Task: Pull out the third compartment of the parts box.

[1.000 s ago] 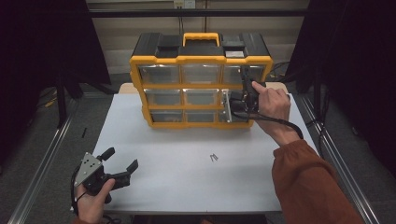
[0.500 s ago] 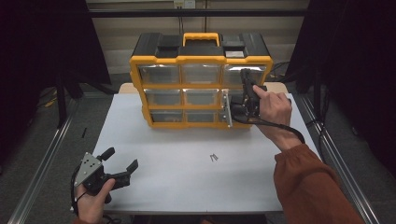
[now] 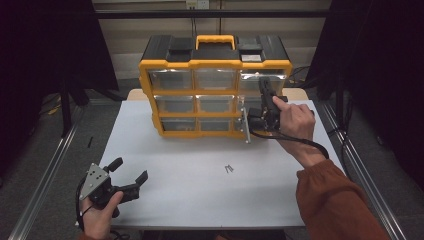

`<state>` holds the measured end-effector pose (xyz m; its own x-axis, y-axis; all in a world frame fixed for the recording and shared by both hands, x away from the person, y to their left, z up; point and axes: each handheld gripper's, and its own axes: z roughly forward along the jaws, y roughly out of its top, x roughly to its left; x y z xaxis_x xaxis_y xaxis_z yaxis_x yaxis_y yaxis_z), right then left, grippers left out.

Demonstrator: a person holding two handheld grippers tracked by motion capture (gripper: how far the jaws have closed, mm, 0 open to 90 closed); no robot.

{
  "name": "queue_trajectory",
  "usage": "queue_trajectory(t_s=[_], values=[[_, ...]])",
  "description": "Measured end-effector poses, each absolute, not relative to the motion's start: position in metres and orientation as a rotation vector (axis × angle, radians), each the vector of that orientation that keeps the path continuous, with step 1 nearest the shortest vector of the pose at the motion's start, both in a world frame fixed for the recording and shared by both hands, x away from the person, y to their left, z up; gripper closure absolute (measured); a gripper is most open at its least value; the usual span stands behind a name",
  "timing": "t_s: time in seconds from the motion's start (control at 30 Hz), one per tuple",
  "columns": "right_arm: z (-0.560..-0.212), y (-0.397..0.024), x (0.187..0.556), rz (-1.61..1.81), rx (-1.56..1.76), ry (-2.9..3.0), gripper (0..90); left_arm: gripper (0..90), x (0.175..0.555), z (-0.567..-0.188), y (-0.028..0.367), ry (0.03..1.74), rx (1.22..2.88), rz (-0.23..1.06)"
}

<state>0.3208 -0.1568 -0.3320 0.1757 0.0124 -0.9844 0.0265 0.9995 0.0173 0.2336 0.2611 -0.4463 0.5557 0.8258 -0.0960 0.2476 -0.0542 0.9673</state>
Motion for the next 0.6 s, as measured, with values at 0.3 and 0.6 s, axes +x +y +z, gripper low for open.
queue_trajectory(t_s=[0.3,0.6], values=[[-0.332,-0.157,0.313,-0.005,0.031,1.387,84.4,3.2,0.234,-0.447,0.260,0.926,1.600,0.605],[-0.332,-0.156,0.305,-0.005,0.029,1.383,84.5,3.4,0.234,-0.446,0.259,0.908,1.606,0.605]])
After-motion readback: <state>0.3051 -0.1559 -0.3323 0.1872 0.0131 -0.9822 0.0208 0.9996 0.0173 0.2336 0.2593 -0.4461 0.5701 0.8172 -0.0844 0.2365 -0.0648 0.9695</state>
